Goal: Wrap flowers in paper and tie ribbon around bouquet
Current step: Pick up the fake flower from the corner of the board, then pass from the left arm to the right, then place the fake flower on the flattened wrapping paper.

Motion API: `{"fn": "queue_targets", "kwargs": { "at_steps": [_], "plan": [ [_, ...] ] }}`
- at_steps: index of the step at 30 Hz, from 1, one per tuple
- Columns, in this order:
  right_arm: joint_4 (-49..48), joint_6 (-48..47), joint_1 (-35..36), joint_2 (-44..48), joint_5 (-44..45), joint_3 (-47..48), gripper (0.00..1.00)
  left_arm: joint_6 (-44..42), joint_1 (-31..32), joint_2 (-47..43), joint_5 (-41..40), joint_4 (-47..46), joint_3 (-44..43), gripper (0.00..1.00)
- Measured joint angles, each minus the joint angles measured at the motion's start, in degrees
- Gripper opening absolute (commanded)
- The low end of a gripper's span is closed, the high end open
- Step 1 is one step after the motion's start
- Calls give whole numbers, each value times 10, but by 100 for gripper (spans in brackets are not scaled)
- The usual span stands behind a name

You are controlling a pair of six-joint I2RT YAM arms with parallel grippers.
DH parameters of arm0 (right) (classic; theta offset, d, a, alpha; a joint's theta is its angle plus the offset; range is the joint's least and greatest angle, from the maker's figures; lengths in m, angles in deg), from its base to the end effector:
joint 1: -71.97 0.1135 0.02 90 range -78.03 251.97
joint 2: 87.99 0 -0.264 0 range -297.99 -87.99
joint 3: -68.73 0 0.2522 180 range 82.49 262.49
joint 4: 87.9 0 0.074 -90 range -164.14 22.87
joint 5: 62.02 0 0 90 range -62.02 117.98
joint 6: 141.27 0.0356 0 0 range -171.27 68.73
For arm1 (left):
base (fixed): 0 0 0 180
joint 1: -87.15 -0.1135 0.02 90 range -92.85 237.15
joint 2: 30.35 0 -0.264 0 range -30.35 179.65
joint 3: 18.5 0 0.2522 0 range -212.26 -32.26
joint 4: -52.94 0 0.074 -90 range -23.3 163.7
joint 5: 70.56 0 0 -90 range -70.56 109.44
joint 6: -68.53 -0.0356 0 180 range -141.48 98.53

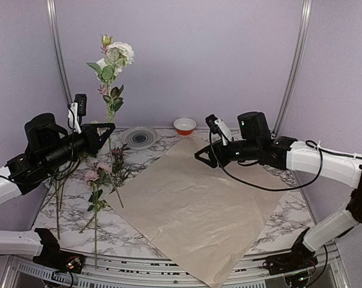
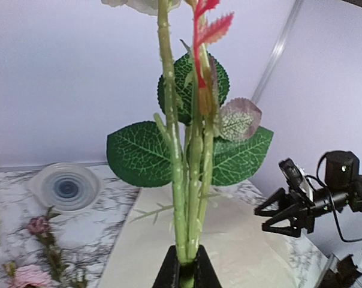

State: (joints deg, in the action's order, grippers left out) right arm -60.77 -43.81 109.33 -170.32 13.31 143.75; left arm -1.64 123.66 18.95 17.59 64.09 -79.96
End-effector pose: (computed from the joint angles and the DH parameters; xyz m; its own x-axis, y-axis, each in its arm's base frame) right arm 0.2523 0.2040 0.2817 -0.5435 -0.2569 -0.7991 -0.6883 0.6813 0.2491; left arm 0.1646 -0.1204 0.3687 -0.1796 -0.2889 -0.9404 0.5398 0.7702 -0.3397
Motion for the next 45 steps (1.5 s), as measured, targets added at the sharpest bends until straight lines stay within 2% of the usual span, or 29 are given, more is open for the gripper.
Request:
{"fn": "queue_targets", "kwargs": {
  "at_steps": [3, 6, 9, 15, 16, 17, 19, 20, 21, 22, 24, 25, 26, 31, 36, 41, 45],
  "plan": [
    [-127, 31, 48, 20, -102, 7, 60, -7, 71, 49, 51, -64, 0, 0],
    [-259, 79, 76, 3, -184, 45, 76, -16, 130, 98, 85, -110, 0, 0],
    [-337, 106, 94, -23, -219, 78, 82, -22, 162, 128, 109, -144, 0, 0],
    [-388, 141, 136, -85, -231, 119, 73, -23, 180, 156, 132, -200, 0, 0],
    [-391, 149, 139, -92, -235, 119, 67, -23, 184, 160, 135, -208, -1, 0],
    [-395, 156, 141, -98, -238, 119, 54, -23, 186, 164, 136, -213, -1, 0],
    [-404, 167, 141, -108, -243, 119, 17, -22, 190, 171, 140, -219, -1, 0],
    [-406, 174, 141, -110, -245, 119, 1, -21, 191, 175, 141, -222, -1, 0],
    [-409, 180, 141, -111, -248, 119, 0, -20, 192, 180, 143, -225, -1, 0],
    [-409, 184, 141, -111, -253, 119, 0, -17, 193, 183, 140, -227, -1, 0],
    [-404, 191, 141, -110, -247, 119, 0, -13, 190, 189, 135, -231, -1, 46],
    [-401, 195, 139, -109, -246, 119, 0, -14, 190, 189, 133, -231, -1, 60],
    [-393, 200, 137, -108, -238, 119, 0, -13, 191, 190, 134, -231, -1, 68],
    [-289, 215, 79, -94, -209, 112, 0, -21, 195, 188, 97, -209, -1, 71],
    [-170, 229, -13, -85, -226, 77, 0, -22, 180, 189, 15, -114, -9, 71],
    [-129, 264, -58, -103, -270, 28, 0, 3, 131, 223, -42, -10, -50, 69],
    [-97, 263, -69, -163, -277, 67, 0, 35, 84, 267, -56, 44, -59, 69]
  ]
}}
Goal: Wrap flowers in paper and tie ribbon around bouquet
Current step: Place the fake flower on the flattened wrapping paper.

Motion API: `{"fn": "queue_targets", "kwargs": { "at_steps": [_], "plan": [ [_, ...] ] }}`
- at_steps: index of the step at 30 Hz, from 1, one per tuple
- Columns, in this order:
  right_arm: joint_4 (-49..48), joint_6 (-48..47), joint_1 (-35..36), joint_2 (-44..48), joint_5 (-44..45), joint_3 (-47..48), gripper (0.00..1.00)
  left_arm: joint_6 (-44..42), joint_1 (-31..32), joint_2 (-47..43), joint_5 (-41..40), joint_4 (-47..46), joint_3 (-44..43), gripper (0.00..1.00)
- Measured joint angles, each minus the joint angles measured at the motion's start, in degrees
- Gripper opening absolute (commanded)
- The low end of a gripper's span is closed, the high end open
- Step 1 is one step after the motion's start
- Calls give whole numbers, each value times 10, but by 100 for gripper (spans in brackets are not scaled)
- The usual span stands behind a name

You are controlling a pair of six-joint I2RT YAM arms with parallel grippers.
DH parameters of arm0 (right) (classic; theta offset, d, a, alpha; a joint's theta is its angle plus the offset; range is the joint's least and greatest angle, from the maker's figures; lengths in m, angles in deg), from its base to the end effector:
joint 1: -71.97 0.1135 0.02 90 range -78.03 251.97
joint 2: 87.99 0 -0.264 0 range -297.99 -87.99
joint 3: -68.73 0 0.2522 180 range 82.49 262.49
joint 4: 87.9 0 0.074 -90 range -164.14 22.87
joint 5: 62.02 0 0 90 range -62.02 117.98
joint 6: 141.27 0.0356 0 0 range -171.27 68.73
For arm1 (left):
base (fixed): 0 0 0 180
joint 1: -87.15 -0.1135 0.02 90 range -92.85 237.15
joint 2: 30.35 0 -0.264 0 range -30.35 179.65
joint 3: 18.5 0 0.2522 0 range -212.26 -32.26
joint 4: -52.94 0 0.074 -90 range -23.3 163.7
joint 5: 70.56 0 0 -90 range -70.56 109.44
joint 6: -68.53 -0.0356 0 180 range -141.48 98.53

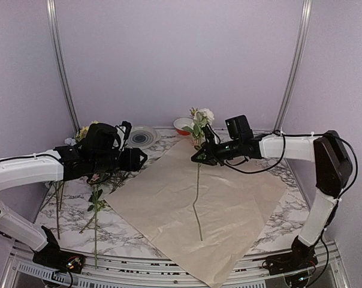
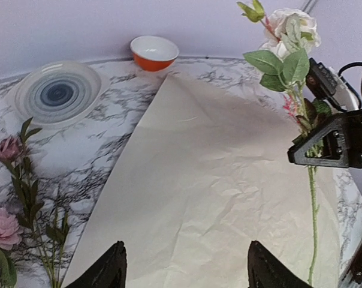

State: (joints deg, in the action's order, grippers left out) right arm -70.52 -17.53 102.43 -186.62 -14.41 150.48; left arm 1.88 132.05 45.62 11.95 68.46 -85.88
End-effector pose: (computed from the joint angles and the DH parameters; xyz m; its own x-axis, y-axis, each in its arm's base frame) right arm 0.3187 0.2153 0.2448 -0.8782 -0.0406 -0.4765 -0.4412 0.4530 0.7747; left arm 0.2194 -0.2121 0.2873 -0.5096 -0.0469 -0.8591 0.4505 0.8362 -0.3129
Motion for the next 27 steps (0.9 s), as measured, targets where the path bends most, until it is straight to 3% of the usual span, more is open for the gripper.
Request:
{"fn": "queue_targets", "kwargs": {
  "at_steps": [5, 10, 12, 19, 27],
  "plan": [
    [33, -15, -5, -122, 19, 72, 4, 22, -21, 38, -5, 44, 18, 69],
    [83, -35, -13, -196, 58, 137, 40, 31, -24, 40, -3, 62, 46, 69],
    [113, -56, -15, -230, 95, 188, 47, 33, -28, 39, -3, 67, 52, 69],
    [184, -104, -14, -254, 242, 245, 52, 40, -52, 16, -23, 98, 59, 73],
    [243, -161, 21, -198, 377, 230, 54, 89, -180, -23, -69, 134, 122, 73]
  ]
}}
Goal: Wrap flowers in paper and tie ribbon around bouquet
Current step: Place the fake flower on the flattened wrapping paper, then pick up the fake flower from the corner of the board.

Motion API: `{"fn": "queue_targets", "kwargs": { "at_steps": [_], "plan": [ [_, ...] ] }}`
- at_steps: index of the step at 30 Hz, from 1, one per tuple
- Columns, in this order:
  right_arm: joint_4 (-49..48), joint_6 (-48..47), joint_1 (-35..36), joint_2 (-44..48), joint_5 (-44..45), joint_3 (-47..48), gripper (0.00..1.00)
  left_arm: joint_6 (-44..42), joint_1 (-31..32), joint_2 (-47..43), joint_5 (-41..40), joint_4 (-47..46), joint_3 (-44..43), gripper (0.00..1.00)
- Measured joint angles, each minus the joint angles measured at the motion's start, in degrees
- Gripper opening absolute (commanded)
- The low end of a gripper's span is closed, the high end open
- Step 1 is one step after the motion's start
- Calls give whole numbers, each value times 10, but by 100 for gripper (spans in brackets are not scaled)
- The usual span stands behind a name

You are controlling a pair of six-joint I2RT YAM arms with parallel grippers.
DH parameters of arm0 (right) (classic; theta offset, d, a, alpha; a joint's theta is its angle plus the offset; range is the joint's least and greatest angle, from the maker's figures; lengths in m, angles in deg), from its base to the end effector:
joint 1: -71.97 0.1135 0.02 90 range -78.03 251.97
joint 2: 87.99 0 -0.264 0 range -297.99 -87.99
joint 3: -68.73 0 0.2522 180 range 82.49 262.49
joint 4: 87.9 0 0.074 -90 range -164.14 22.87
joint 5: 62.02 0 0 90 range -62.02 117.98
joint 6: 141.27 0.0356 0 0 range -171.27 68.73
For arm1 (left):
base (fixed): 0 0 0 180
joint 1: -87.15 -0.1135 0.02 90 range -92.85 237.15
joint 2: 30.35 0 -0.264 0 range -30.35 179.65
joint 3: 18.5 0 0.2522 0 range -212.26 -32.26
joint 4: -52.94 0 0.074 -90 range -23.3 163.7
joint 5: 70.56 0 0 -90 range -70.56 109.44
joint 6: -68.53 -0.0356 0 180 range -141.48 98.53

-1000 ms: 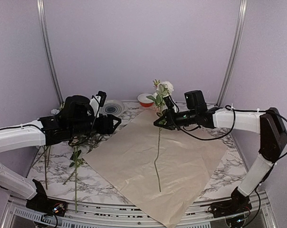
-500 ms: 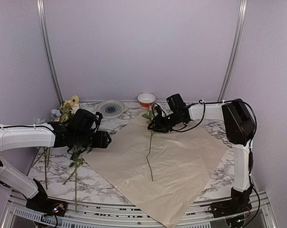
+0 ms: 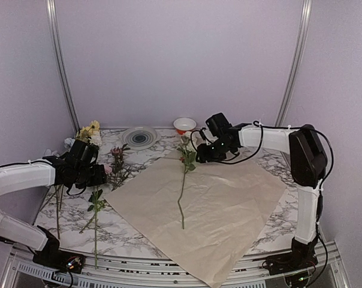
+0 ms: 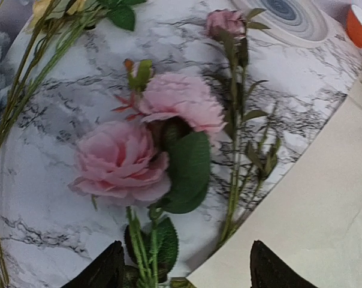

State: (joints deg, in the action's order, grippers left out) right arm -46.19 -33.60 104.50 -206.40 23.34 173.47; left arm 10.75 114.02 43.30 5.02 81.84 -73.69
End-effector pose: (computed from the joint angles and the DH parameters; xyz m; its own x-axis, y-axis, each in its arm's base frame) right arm 0.3803 0.2460 0.1960 -0.8355 -0.1741 -0.5211 -0.3370 0.9115 0.2359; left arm 0.2345 -0.1089 0.2072 -0.7083 -0.2200 -0.6707 -0.1069 0.9727 -0.2062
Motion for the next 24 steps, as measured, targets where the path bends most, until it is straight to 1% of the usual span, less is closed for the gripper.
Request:
{"fn": "queue_targets", "kwargs": {
  "at_steps": [4, 6, 8, 10, 14, 15, 16, 18, 24],
  "plan": [
    [2, -19, 35, 54, 24, -13, 54, 21, -32, -5, -16, 2, 50, 73],
    [2, -26, 50, 76, 26, -19, 54, 28, -43, 2, -12, -1, 65, 71],
    [1, -31, 61, 88, 25, -24, 54, 34, -53, 16, -1, -10, 74, 61],
    [0, -35, 67, 91, 26, -31, 54, 36, -61, 37, 13, -20, 79, 48],
    [6, -42, 67, 91, 33, -52, 54, 37, -67, 69, 27, -40, 81, 41],
    [8, -42, 67, 91, 35, -56, 54, 35, -68, 73, 30, -48, 81, 35],
    [9, -42, 67, 91, 36, -59, 54, 35, -68, 76, 32, -55, 80, 24],
    [9, -43, 67, 91, 38, -65, 54, 33, -70, 84, 38, -67, 78, 0],
    [12, -42, 67, 93, 37, -74, 54, 36, -74, 85, 48, -81, 77, 0]
  ]
}}
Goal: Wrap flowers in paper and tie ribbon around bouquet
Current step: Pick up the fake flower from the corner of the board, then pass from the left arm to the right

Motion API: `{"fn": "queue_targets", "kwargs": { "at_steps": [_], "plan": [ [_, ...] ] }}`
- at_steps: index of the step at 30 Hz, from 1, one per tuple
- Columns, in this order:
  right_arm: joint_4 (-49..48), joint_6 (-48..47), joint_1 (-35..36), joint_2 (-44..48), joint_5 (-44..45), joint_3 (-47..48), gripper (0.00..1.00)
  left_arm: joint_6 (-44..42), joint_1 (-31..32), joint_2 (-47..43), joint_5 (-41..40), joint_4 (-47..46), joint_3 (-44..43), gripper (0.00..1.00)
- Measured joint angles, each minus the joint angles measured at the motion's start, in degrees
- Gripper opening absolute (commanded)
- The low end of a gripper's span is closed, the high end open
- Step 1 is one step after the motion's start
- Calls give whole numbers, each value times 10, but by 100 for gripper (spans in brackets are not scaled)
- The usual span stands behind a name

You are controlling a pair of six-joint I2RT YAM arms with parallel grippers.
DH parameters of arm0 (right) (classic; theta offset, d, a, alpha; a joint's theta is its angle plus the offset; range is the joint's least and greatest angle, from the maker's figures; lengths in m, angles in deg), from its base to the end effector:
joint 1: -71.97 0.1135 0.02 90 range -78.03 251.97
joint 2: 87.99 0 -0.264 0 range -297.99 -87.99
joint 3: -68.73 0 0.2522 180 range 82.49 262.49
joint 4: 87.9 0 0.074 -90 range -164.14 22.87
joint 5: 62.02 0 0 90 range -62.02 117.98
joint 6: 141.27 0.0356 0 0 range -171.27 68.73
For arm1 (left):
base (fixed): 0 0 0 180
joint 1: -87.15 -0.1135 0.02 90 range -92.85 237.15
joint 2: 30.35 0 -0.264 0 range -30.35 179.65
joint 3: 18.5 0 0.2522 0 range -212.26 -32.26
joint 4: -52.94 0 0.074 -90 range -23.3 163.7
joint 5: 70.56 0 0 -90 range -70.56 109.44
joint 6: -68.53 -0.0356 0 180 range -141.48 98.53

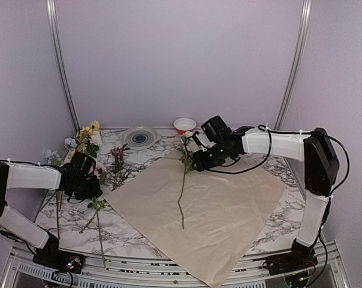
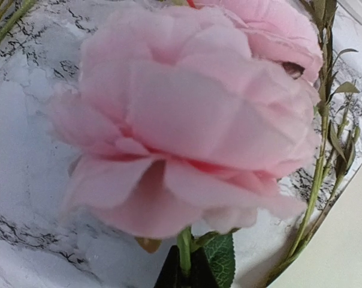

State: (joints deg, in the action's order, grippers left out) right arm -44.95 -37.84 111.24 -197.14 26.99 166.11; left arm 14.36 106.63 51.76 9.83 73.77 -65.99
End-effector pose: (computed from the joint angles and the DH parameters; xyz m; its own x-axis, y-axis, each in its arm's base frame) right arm 0.3223 0.2643 0.2220 -0.7635 -0.3243 -0.5585 -0.4763 0.8668 0.1479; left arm 0.2407 -0.0788 0.1419 -0.7698 -0.3399 -0.5403 -0.2603 0.9400 -0.2205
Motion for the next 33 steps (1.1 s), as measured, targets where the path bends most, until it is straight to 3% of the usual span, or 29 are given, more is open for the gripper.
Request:
{"fn": "queue_targets", "kwargs": {
  "at_steps": [3, 7, 10, 13, 15, 16, 18, 21, 26, 33],
  "plan": [
    [-1, 0, 0, 11, -2, -7, 54, 2, 0, -57, -18, 7, 2, 0],
    [-10, -2, 5, 45, -9, -18, 54, -22, 9, -196, -94, 22, -25, 0],
    [-37, -17, 22, 79, -27, -28, 57, -66, 40, -269, -163, 40, -94, 0],
    [-85, -41, 62, 102, -73, -32, 62, -90, 67, -318, -157, 30, -152, 0],
    [-145, -54, 105, 107, -160, -32, 74, -88, 75, -349, -107, -3, -157, 0],
    [-165, -55, 117, 107, -193, -32, 94, -80, 78, -359, -82, -19, -152, 0],
    [-213, -52, 147, 103, -274, -30, 100, -58, 85, -372, -24, -75, -130, 0],
    [-267, -51, 179, 82, -346, -3, 100, -24, 114, -364, 50, -136, -108, 0],
    [-318, -37, 197, 32, -377, 60, 93, -3, 164, -333, 106, -184, -108, 0],
    [-350, 10, 197, -37, -389, 105, 63, 12, 188, -317, 127, -236, -108, 0]
  ]
}}
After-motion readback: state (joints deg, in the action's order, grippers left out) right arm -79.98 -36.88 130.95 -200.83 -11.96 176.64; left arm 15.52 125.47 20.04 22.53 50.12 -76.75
